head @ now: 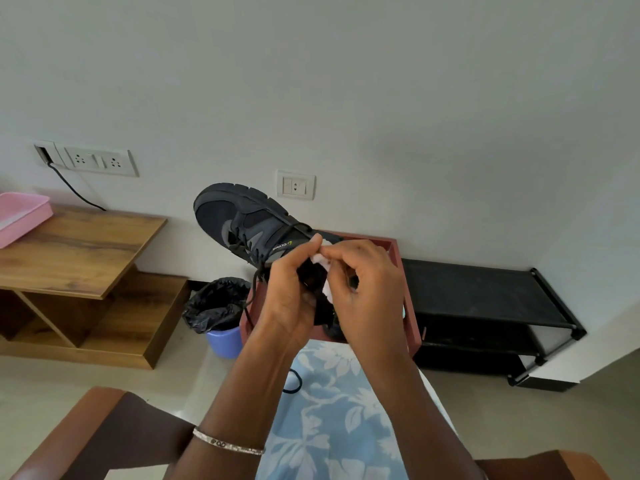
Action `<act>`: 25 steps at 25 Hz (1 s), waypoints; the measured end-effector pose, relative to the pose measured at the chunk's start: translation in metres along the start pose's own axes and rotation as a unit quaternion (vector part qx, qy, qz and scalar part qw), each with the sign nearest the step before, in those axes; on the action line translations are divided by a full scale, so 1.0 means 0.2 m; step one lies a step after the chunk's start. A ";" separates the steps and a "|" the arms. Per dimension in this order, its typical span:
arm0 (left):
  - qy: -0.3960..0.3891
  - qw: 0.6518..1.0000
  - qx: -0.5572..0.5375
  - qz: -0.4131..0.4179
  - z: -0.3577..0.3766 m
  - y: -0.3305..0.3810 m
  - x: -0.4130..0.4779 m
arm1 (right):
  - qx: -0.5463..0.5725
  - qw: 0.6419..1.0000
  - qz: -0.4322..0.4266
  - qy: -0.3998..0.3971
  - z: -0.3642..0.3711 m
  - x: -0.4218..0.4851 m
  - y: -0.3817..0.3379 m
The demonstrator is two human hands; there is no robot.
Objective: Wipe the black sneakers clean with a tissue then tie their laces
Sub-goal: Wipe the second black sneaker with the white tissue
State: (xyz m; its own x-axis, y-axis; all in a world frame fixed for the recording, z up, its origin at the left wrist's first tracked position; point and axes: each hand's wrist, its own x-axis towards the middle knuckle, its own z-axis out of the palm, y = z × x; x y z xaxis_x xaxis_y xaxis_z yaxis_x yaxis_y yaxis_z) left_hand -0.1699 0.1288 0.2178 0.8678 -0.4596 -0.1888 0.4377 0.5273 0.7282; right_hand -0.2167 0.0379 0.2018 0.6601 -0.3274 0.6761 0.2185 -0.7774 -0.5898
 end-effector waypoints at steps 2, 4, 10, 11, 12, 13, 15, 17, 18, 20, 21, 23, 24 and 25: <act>0.007 1.000 -0.001 -0.009 -0.01 0.00 0.00 | -0.015 1.000 -0.002 0.024 0.02 -0.02 -0.01; 0.005 1.000 -0.018 -0.024 -0.03 0.01 0.02 | 0.000 0.999 0.000 0.048 0.02 -0.12 -0.03; 0.034 0.996 -0.044 -0.064 -0.05 0.02 0.03 | 0.029 0.998 0.005 0.060 0.02 -0.26 -0.01; 0.034 0.996 -0.040 -0.066 -0.05 0.02 0.03 | 0.032 0.998 0.004 0.058 0.02 -0.23 -0.02; 0.035 0.997 -0.036 -0.054 -0.05 0.02 0.03 | 0.033 0.998 0.000 0.057 0.02 -0.20 -0.02; 0.036 0.998 -0.028 -0.031 -0.05 0.01 0.04 | 0.033 0.998 -0.005 0.054 0.02 -0.17 -0.02; 0.054 0.998 -0.009 0.014 -0.05 0.00 0.04 | 0.019 0.999 -0.012 0.049 0.04 -0.08 -0.02; 0.054 0.998 -0.020 0.025 -0.04 -0.01 0.03 | -0.031 0.998 -0.010 0.048 0.05 0.01 0.01; 0.053 0.998 -0.025 0.029 -0.04 -0.01 0.03 | -0.071 0.996 -0.006 0.054 0.06 0.05 0.02; 0.068 0.997 -0.025 0.038 -0.05 0.00 0.03 | -0.139 0.988 0.006 0.073 0.05 0.05 0.04; 0.070 0.996 -0.031 0.041 -0.05 0.01 0.04 | -0.148 0.986 0.011 0.075 0.05 0.03 0.05; 0.074 0.995 -0.045 0.043 -0.05 0.02 0.04 | -0.133 0.988 0.007 0.073 0.05 -0.08 0.05; 0.091 0.994 -0.045 0.043 -0.06 0.02 0.04 | -0.122 0.990 0.006 0.075 0.05 -0.13 0.05; 0.109 0.992 -0.040 0.042 -0.05 0.02 0.04 | -0.116 0.990 0.009 0.078 0.05 -0.17 0.05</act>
State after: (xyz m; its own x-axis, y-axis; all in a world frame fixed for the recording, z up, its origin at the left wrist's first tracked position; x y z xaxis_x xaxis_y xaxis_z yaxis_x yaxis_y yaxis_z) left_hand -0.1582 0.1346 0.2118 0.9284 -0.2505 -0.2745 0.3716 0.6164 0.6942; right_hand -0.2292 0.0465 0.1684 0.5400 -0.4063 0.7371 0.0252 -0.8676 -0.4967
